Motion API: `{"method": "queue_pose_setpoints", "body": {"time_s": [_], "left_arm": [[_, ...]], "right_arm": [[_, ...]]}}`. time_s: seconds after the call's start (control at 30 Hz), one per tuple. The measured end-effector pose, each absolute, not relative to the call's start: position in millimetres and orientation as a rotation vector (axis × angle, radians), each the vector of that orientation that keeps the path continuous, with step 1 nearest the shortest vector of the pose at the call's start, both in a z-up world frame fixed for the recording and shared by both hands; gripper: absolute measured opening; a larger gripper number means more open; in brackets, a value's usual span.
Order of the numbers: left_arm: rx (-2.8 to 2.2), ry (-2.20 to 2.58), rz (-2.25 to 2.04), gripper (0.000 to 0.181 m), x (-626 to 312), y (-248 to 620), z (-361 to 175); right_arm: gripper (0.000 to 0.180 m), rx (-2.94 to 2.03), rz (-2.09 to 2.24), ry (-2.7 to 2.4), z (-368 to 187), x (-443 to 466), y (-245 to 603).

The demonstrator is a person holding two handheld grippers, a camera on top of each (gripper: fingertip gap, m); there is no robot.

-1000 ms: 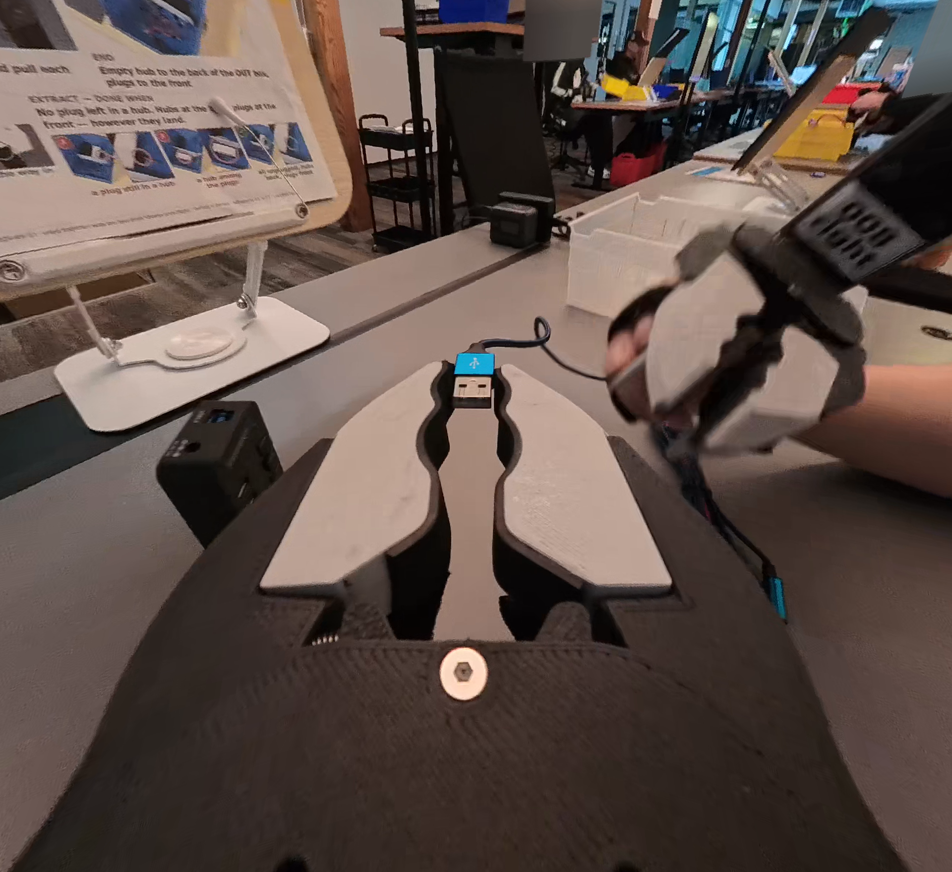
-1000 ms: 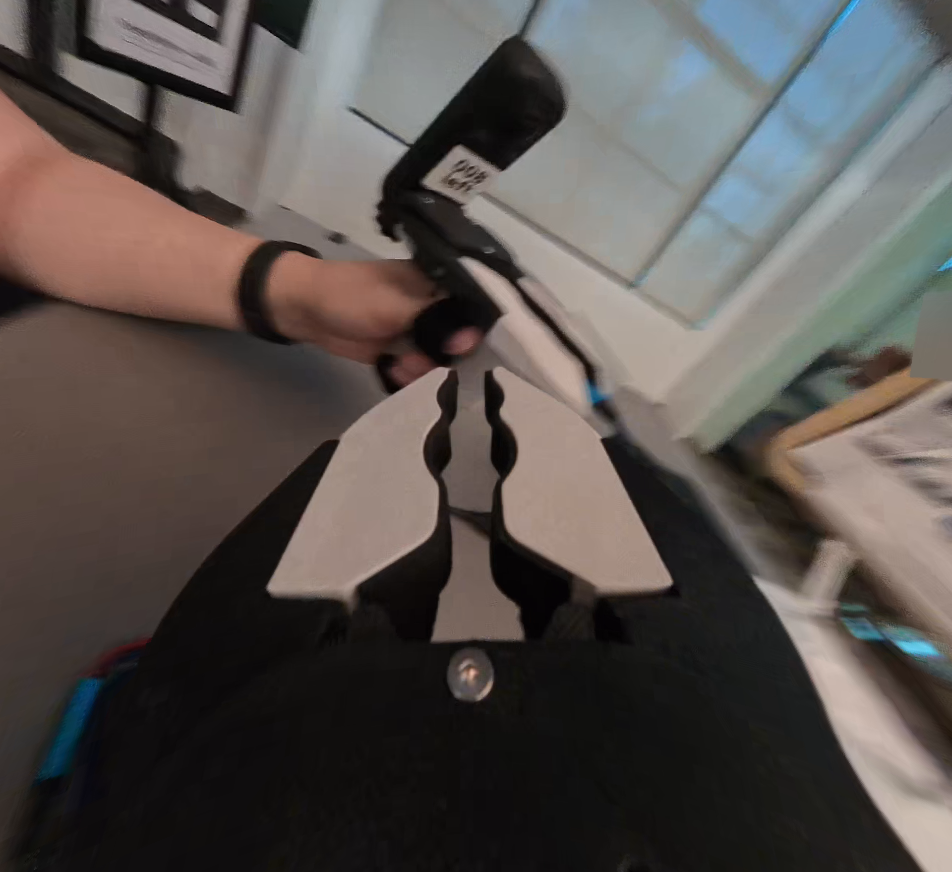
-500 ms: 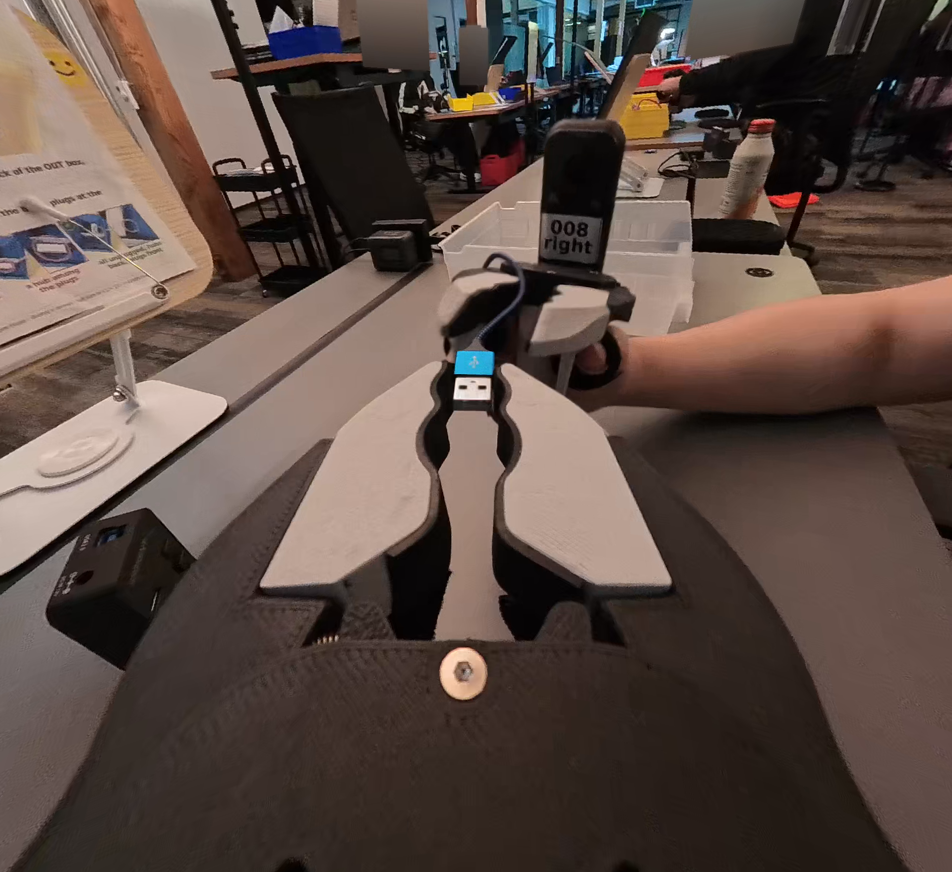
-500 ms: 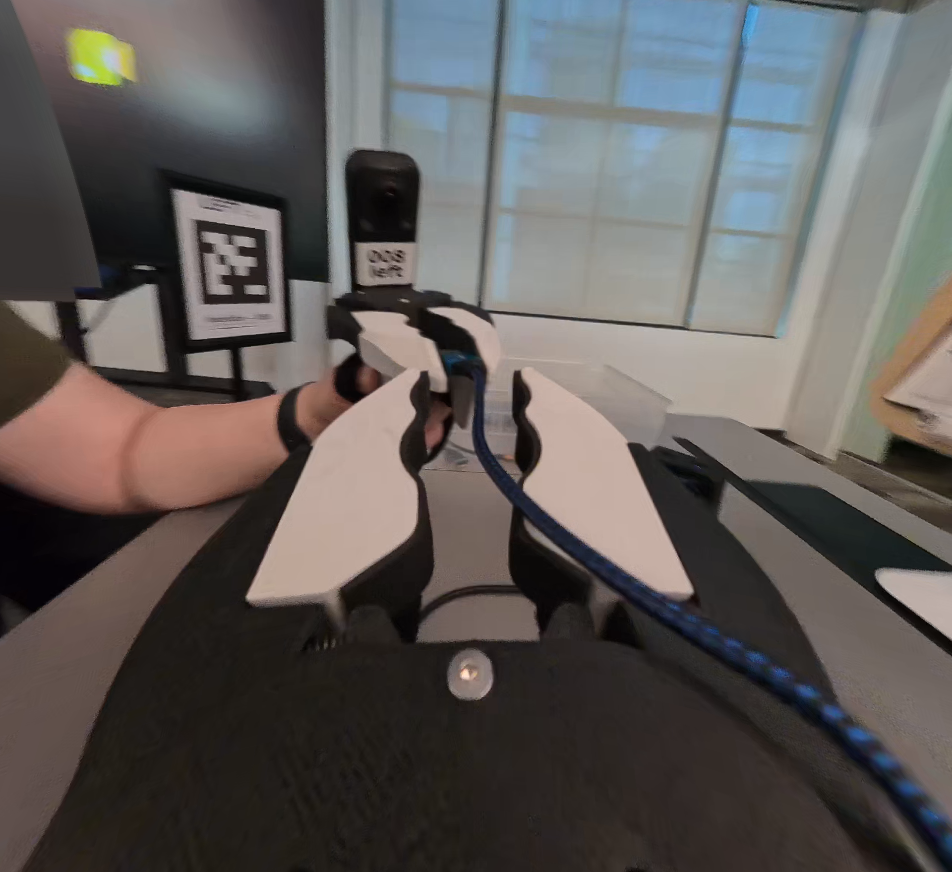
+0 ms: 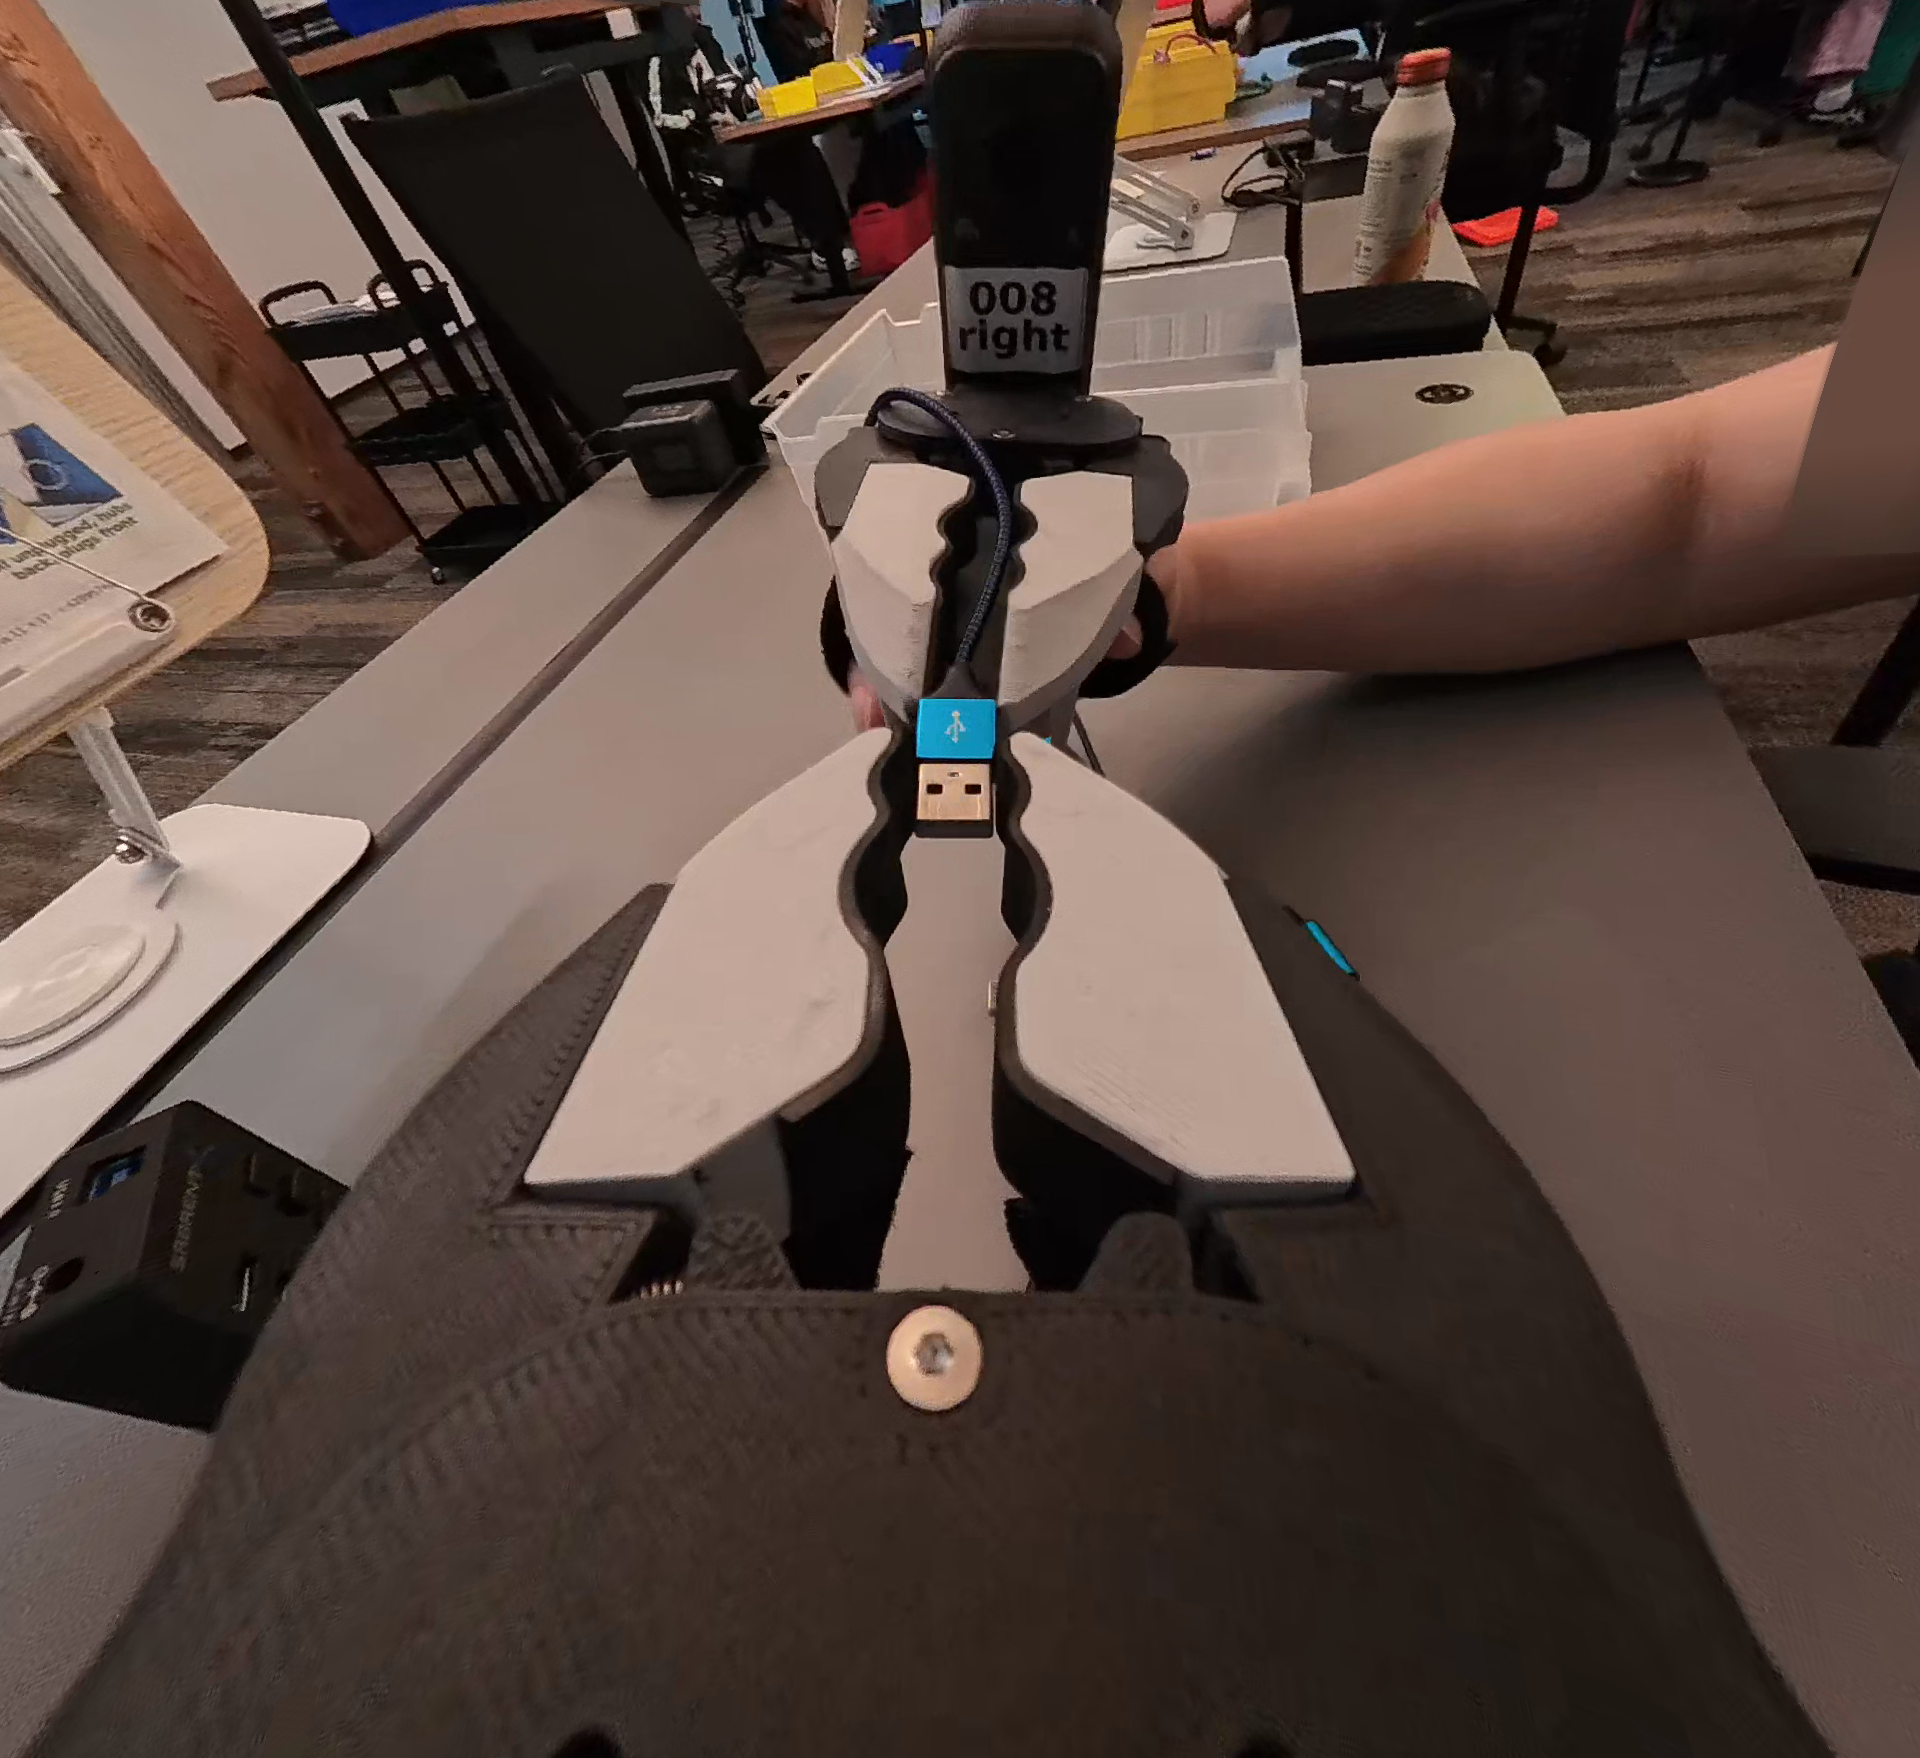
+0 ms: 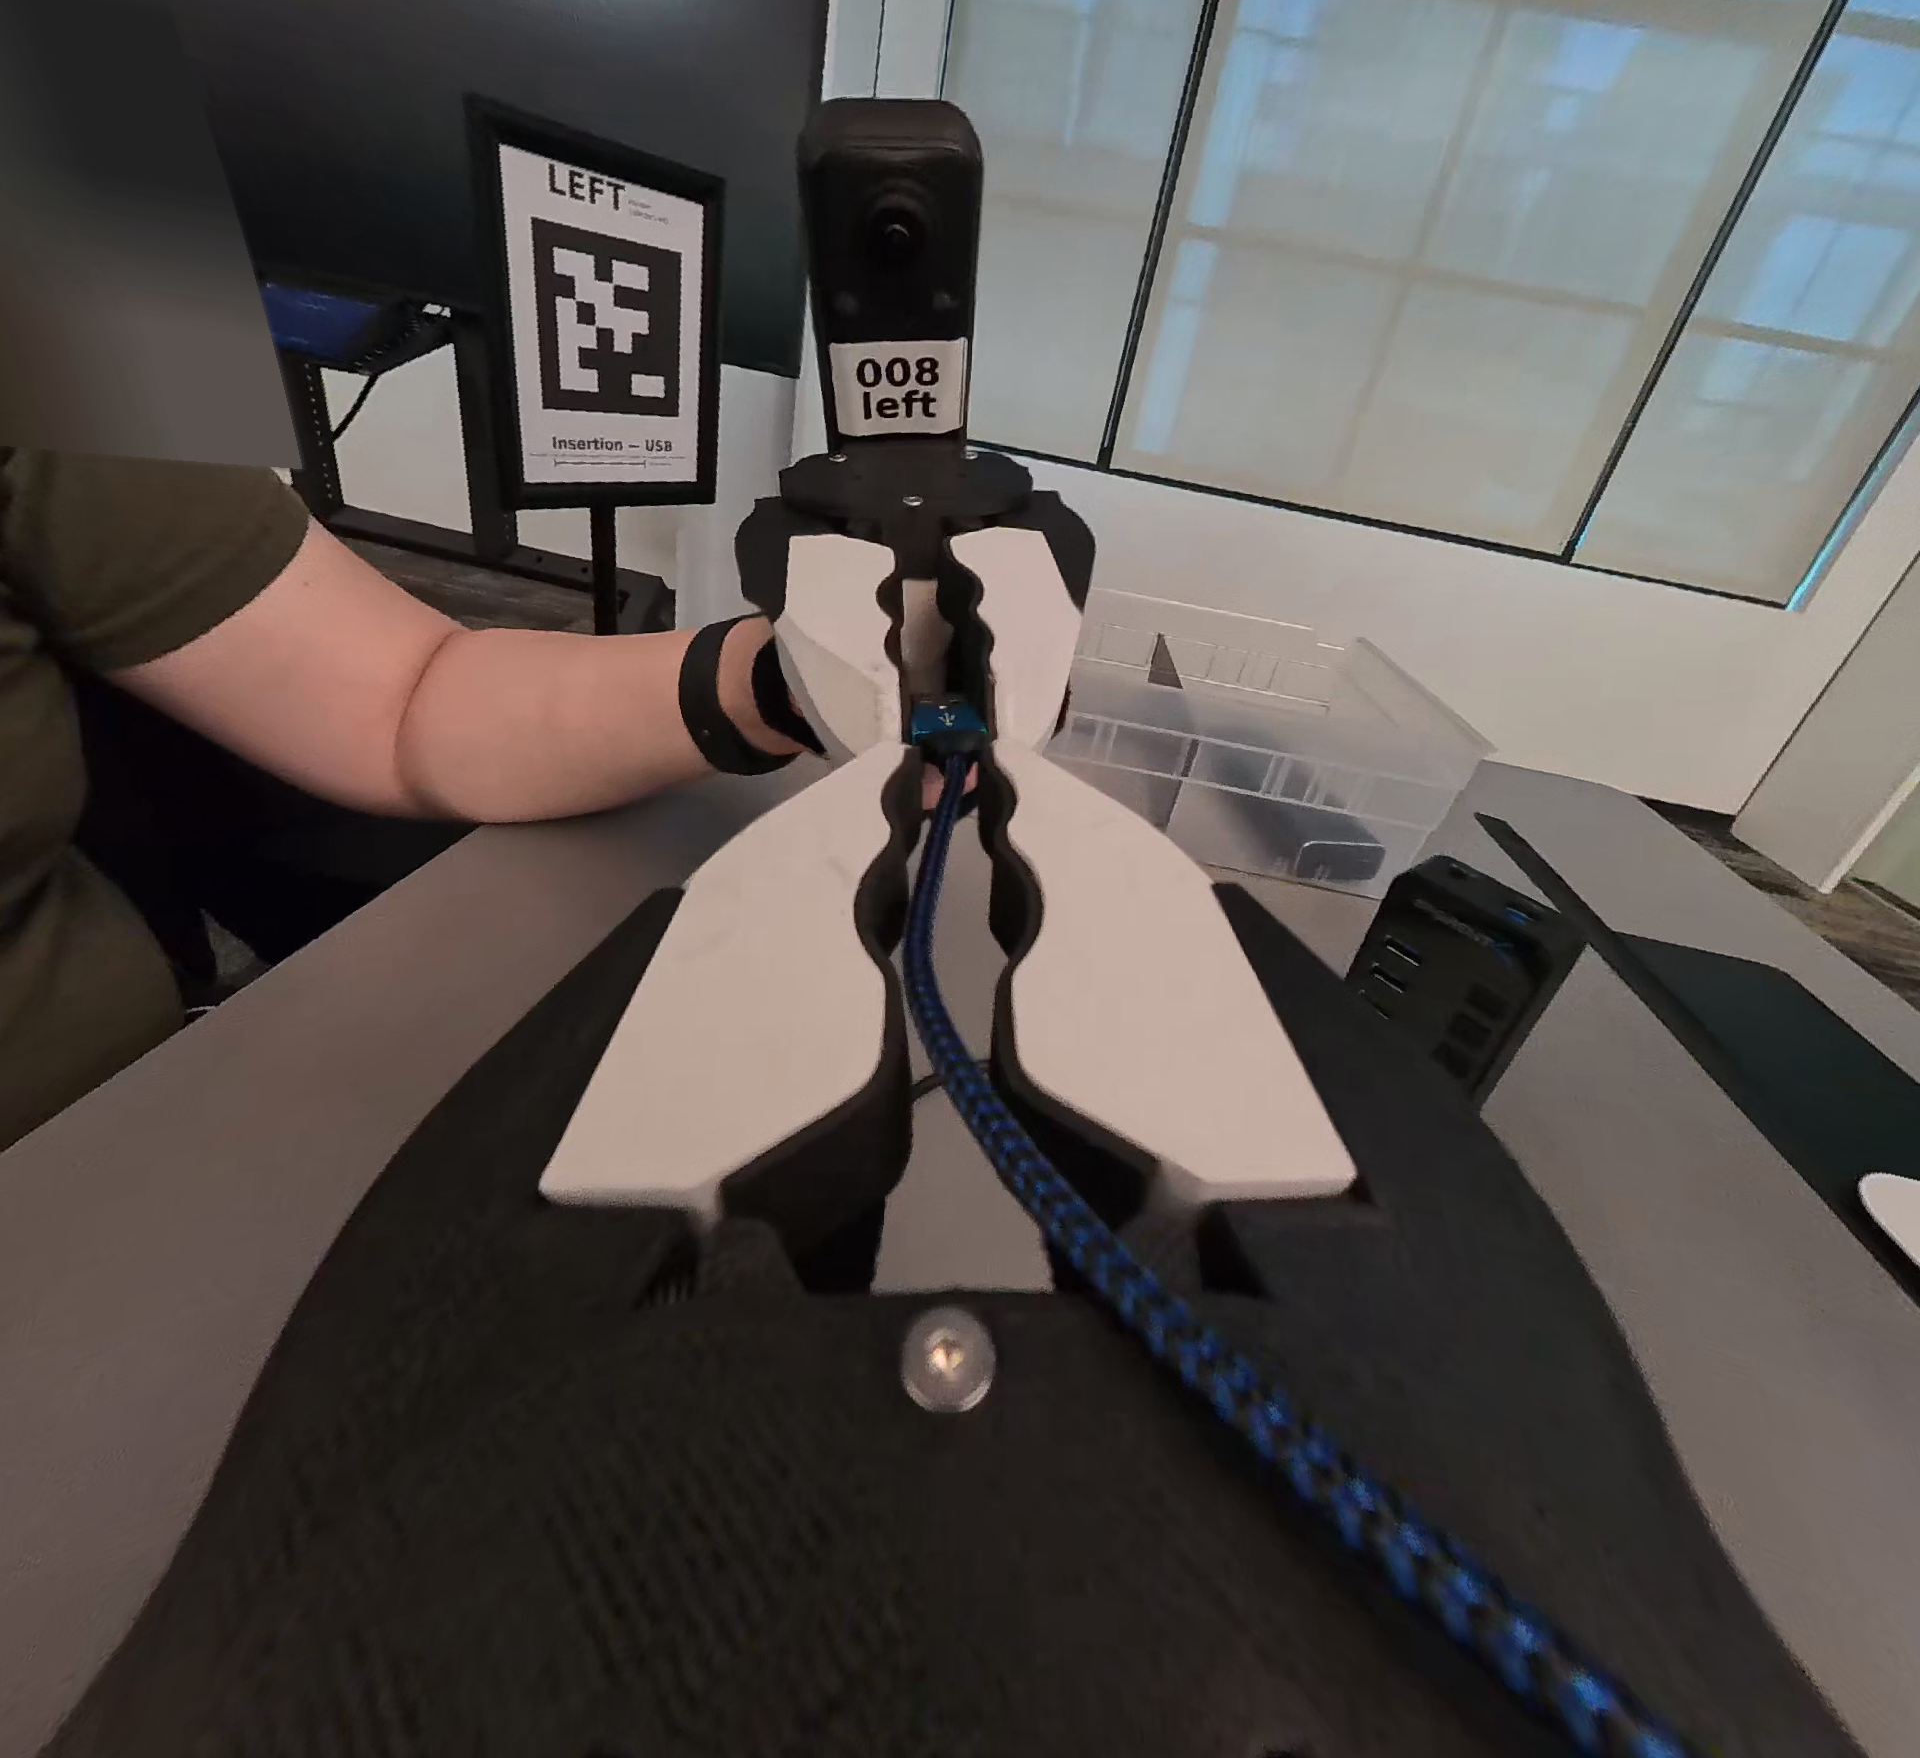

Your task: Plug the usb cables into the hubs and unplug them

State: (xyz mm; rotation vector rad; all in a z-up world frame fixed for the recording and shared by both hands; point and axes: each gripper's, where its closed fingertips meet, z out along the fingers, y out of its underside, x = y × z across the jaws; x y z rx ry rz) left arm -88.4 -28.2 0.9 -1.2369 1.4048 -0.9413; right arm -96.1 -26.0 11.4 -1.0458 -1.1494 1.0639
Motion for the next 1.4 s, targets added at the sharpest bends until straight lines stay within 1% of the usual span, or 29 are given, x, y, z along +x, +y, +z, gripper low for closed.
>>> {"method": "queue_pose_setpoints", "body": {"time_s": [0.17, 0.2, 0.27, 0.3, 0.4, 0.43, 0.47, 0.53, 0.57, 0.63, 0.7, 0.8, 0.97, 1.07, 1.27, 1.4], "left_arm": [[-1.297, 1.378, -1.017, 0.013, -90.7, -24.4, -4.6], [-1.335, 1.363, -1.053, 0.016, -91.1, -23.1, -6.4], [-1.42, 1.321, -1.169, 0.039, -91.8, -20.7, -7.7], [-1.443, 1.293, -1.266, 0.04, -92.1, -21.9, -5.1], [-1.439, 1.153, -1.571, 0.035, -94.6, -23.0, 12.3], [-1.43, 1.112, -1.641, 0.029, -96.1, -22.2, 17.1], [-1.428, 1.077, -1.683, 0.028, -97.1, -20.5, 20.2], [-1.418, 1.048, -1.736, 0.026, -98.2, -20.6, 23.6], [-1.421, 1.057, -1.732, 0.022, -97.9, -21.0, 22.1], [-1.451, 1.072, -1.696, 0.008, -96.8, -19.3, 16.4], [-1.448, 1.073, -1.738, 0.004, -98.0, -21.8, 18.6], [-1.502, 1.076, -1.818, 0.003, -100.5, -24.7, 17.1], [-1.583, 1.098, -1.845, 0.003, -103.4, -24.8, 8.6], [-1.627, 1.116, -1.82, 0.003, -99.0, -24.4, -0.9], [-1.628, 1.141, -1.857, 0.003, -98.2, -29.2, -1.4], [-1.631, 1.145, -1.881, 0.003, -97.0, -31.9, -1.5]], "right_arm": [[0.007, -1.061, 1.011, -1.164, 7.9, -96.9, -22.3], [0.007, -1.054, 0.983, -1.159, 8.4, -96.5, -21.0], [0.007, -1.023, 0.903, -1.114, 14.8, -91.2, -15.8], [0.007, -1.002, 0.858, -1.096, 18.7, -87.8, -13.9], [0.007, -0.953, 0.708, -1.116, 22.1, -82.4, -13.0], [0.007, -0.938, 0.673, -1.134, 21.5, -82.9, -14.2], [0.007, -0.93, 0.642, -1.145, 20.8, -83.7, -14.5], [0.007, -0.907, 0.604, -1.161, 19.2, -86.8, -16.0], [0.007, -0.891, 0.596, -1.161, 19.1, -88.3, -17.3], [0.007, -0.864, 0.578, -1.156, 20.1, -89.9, -19.4], [0.006, -0.852, 0.552, -1.164, 19.7, -89.9, -19.6], [0.006, -0.828, 0.516, -1.183, 18.8, -92.3, -22.1], [0.019, -0.865, 0.458, -1.253, 9.6, -99.7, -23.9], [0.021, -0.858, 0.416, -1.276, 6.2, -102.1, -23.7], [0.019, -0.859, 0.35, -1.34, -1.9, -104.4, -23.8], [0.014, -0.856, 0.354, -1.343, -1.0, -104.4, -25.8]]}}
